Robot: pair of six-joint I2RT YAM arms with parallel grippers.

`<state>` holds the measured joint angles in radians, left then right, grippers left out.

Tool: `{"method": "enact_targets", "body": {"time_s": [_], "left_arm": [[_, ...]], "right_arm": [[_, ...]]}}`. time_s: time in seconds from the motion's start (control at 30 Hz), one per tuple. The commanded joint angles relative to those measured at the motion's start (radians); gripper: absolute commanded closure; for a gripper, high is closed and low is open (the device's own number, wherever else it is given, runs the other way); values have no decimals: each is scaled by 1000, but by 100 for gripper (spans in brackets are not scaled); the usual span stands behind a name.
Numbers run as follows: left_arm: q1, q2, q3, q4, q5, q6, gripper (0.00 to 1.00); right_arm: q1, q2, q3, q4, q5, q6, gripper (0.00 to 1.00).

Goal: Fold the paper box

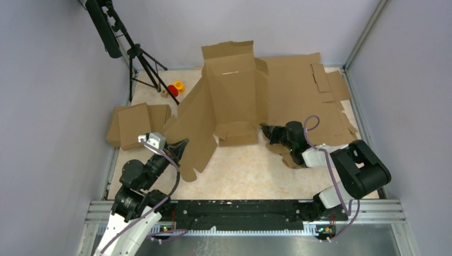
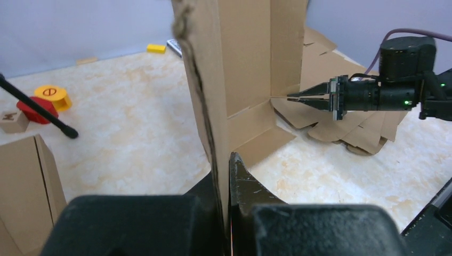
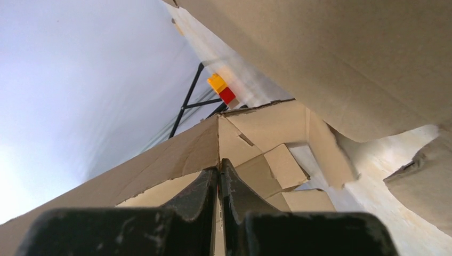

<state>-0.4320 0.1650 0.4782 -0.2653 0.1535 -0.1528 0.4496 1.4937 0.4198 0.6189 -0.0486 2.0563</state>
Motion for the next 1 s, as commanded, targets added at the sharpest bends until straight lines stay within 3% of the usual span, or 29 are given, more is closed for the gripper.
{"method": "enact_targets", "body": {"time_s": [0.0, 0.27, 0.4, 0.57, 0.73, 0.83, 0.97], "left_arm": [[-2, -6, -4, 105, 80, 27, 100], [-3, 7, -55, 138, 35, -92, 100], [-3, 22, -65, 125, -18, -93, 100], [-2, 121, 7, -7, -108, -21, 98], [-3, 149, 0, -1, -95, -30, 98], [-2, 128, 1, -15, -89, -7, 98], [-2, 130, 15, -47, -85, 10, 99]], "right_arm": [[16, -9, 62, 19, -28, 28, 96], [98, 50, 141, -31, 58, -149, 96], [107, 150, 110, 116, 68, -208, 96], [120, 316, 93, 354, 74, -240, 97], [150, 439, 125, 482, 91, -258, 96], [170, 439, 159, 409, 89, -335, 94], [199, 367, 227, 144, 133, -484, 87]]}}
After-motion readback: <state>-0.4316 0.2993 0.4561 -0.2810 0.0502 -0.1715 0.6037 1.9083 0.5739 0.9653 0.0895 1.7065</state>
